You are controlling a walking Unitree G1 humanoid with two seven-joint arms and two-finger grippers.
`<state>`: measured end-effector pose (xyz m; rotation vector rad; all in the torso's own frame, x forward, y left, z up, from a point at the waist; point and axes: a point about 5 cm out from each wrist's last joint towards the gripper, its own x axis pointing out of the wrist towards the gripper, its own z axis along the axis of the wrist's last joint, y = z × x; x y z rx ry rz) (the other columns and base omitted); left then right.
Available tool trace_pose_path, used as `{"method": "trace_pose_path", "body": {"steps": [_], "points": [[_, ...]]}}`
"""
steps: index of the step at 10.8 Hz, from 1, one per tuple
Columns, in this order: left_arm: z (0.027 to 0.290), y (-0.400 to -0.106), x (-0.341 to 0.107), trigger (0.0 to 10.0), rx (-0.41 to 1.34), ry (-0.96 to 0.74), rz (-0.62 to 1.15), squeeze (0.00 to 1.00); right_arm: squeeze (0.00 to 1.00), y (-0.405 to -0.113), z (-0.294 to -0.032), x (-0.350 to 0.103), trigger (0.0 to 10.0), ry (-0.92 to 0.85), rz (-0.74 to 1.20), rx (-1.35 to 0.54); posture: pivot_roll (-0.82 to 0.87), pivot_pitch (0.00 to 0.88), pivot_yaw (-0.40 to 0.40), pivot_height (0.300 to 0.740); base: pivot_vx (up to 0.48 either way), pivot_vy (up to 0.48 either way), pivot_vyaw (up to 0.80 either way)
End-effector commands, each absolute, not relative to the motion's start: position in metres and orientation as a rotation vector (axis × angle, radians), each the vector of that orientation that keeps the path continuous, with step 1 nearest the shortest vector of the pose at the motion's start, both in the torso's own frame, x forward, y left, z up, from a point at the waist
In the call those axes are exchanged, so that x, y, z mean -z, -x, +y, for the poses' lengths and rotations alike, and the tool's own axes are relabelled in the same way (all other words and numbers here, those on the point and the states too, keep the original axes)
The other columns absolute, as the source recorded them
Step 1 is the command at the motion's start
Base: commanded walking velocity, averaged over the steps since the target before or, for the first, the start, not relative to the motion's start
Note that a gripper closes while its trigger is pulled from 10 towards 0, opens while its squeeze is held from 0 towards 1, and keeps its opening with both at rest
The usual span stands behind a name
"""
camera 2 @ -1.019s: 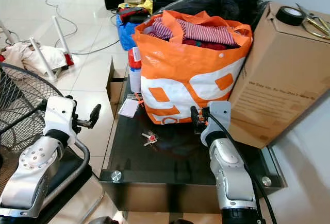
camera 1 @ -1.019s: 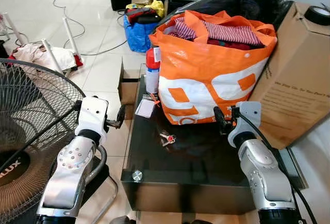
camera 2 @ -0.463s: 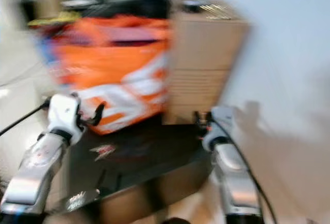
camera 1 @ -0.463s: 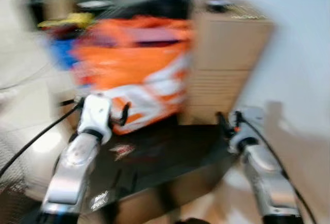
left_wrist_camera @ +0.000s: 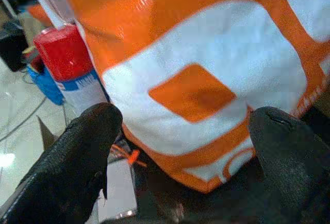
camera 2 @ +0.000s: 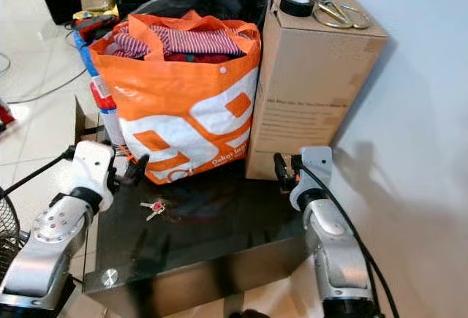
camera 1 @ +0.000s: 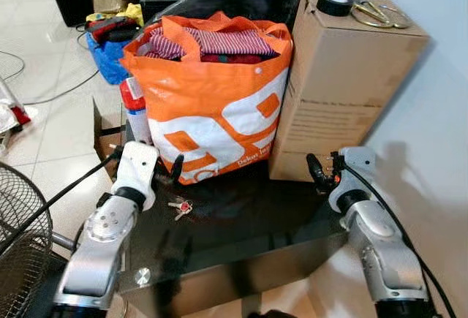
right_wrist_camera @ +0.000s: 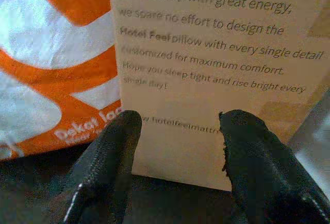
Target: Hang keys on a hook
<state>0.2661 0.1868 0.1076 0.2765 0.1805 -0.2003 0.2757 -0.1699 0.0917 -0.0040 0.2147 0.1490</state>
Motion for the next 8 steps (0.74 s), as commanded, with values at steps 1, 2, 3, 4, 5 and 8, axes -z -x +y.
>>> {"method": "trace_pose_path", "body": {"steps": [1, 2, 3, 4, 5, 8], "points": [[0.192, -0.268, -0.098, 10.0, 0.209, -0.297, 0.257, 0.0, 0.0, -0.278, -0.17, -0.087, 10.0, 0.049, 0.264, -0.193, 0.01, 0.0, -0.058, 0.74, 0.0, 0.0, 0.0], [0.201, -0.272, -0.096, 10.0, 0.2, -0.271, 0.269, 0.0, 0.0, -0.28, -0.17, -0.083, 10.0, 0.082, 0.286, -0.229, 0.0, 0.0, -0.057, 0.74, 0.0, 0.0, 0.0], [0.212, -0.275, -0.091, 10.0, 0.195, -0.274, 0.29, 0.43, 0.0, -0.283, -0.169, -0.08, 10.0, 0.088, 0.302, -0.26, -0.01, 0.0, -0.058, 0.74, 0.0, 0.0, 0.0], [0.217, -0.276, -0.085, 10.0, 0.237, -0.234, 0.326, 1.0, 0.0, -0.285, -0.165, -0.075, 10.0, 0.091, 0.329, -0.301, -0.01, 0.0, -0.071, 0.74, 0.0, 0.0, 0.0], [0.217, -0.277, -0.081, 10.0, 0.303, -0.226, 0.359, 1.0, 0.62, -0.285, -0.158, -0.069, 10.0, 0.087, 0.363, -0.376, 0.0, 0.0, -0.097, 0.74, 0.0, 0.0, 0.0], [0.21, -0.277, -0.065, 10.0, 0.442, -0.189, 0.452, 0.15, 0.7, -0.273, -0.148, -0.061, 10.0, 0.151, 0.417, -0.474, -0.02, 0.0, -0.122, 0.74, 0.0, 0.0, 0.0]]}}
